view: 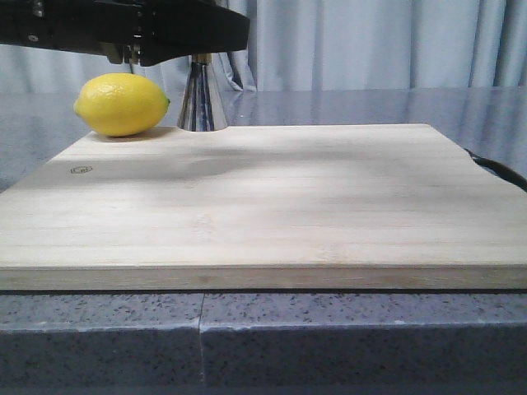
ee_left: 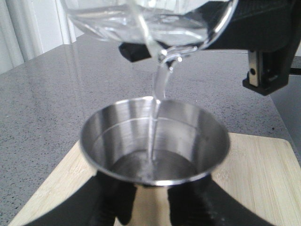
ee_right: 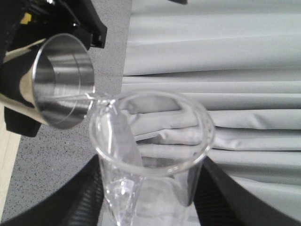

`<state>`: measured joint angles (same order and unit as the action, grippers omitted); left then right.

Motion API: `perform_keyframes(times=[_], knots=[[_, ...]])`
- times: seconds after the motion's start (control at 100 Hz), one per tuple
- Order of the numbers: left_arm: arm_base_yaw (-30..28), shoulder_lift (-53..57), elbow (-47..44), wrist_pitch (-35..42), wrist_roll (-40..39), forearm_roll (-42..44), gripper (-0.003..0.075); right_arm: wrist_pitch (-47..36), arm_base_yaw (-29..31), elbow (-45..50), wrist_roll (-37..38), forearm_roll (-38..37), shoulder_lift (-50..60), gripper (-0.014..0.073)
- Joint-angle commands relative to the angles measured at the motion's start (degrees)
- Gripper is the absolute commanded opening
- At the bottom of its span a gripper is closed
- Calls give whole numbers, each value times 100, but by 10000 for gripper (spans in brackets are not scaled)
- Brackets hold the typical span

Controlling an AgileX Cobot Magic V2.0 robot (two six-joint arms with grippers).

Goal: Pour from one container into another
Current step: 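Tilt the beaker with the right gripper, pouring liquid into the jigger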

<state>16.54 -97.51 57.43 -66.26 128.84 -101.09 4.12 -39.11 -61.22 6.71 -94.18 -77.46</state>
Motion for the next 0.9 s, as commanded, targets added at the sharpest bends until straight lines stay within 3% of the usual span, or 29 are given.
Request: perform_keyframes(times=[0.0, 0.32, 0.46, 0.74, 0.89], knots=[[49, 288, 171, -579, -57, -485, 249, 148, -17, -230, -10, -155, 219, 309], [49, 288, 171, -579, -57, -485, 249, 148, -17, -230, -10, -192, 219, 309], [49, 288, 171, -579, -57, -485, 249, 196, -17, -230, 129, 178, 210, 309], [49, 288, 171, -579, -57, -485, 249, 268, -17, -230, 1677, 426, 210, 309], [49, 288, 171, -579, -57, -485, 249, 291, -17, -230, 2957, 428, 210, 309]])
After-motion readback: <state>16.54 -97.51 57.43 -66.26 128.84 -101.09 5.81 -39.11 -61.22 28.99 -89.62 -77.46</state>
